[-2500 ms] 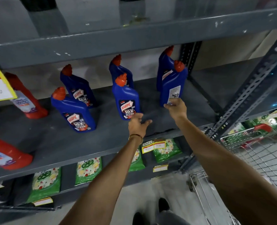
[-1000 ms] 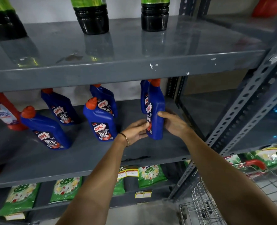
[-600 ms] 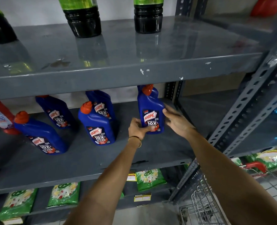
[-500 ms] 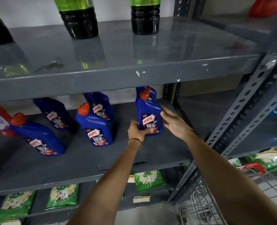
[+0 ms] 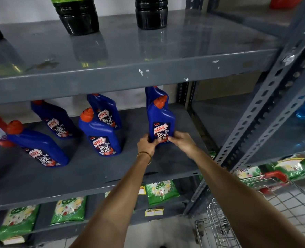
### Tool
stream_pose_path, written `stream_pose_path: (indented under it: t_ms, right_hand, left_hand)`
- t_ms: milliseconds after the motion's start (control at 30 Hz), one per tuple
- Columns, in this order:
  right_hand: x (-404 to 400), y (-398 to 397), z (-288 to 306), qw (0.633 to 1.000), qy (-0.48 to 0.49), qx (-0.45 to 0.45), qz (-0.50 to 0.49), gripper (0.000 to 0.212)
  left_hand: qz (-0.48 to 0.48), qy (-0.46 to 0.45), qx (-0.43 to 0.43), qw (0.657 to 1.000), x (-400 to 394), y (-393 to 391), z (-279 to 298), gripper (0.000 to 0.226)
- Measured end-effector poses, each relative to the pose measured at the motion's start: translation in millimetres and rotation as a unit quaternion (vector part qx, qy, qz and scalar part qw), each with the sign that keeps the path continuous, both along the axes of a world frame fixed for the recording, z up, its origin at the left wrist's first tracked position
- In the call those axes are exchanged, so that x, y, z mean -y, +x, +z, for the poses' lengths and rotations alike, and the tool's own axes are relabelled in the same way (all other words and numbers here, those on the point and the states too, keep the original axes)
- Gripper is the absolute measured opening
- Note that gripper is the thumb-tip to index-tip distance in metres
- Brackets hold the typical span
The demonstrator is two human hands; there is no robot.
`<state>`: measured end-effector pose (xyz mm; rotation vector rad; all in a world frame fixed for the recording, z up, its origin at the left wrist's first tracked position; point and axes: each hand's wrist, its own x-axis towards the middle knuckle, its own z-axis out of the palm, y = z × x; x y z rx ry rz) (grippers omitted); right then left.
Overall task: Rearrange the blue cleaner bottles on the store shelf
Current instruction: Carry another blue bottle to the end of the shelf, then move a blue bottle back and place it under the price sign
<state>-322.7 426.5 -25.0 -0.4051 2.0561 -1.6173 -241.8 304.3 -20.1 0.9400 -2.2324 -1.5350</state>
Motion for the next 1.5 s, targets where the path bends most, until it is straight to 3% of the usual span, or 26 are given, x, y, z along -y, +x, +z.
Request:
stream_pose_path:
  t_ms: [167, 467, 867, 1500]
  right_hand:
    - [6.0, 4.7, -3.4, 0.997, 0.047, -0.044, -0.038, 0.032]
    - [-8.4, 18.9, -5.1, 0.996, 0.071, -0.038, -0.039, 0.032]
    - [-41.4, 55.6, -0.4, 0.997, 0.064, -0.039, -0.013, 0.034]
    - [-60.0, 78.1, 4.0, 0.997, 0.062, -0.049, -0.011, 0.032]
  left_hand:
    - [-0.021, -0.003, 0.016, 1.0, 2.8, 3.2, 2.6, 0.035]
    - [-0.025, 0.008, 0.009, 1.0, -1.1, 22.4, -3.4, 0.035]
    - [-0.055, 0.037, 0.015, 0.998, -16.9, 56.8, -6.6, 0.045]
    - [-0.07, 0.005, 0.041, 0.997, -32.0, 77.2, -3.8, 0.046]
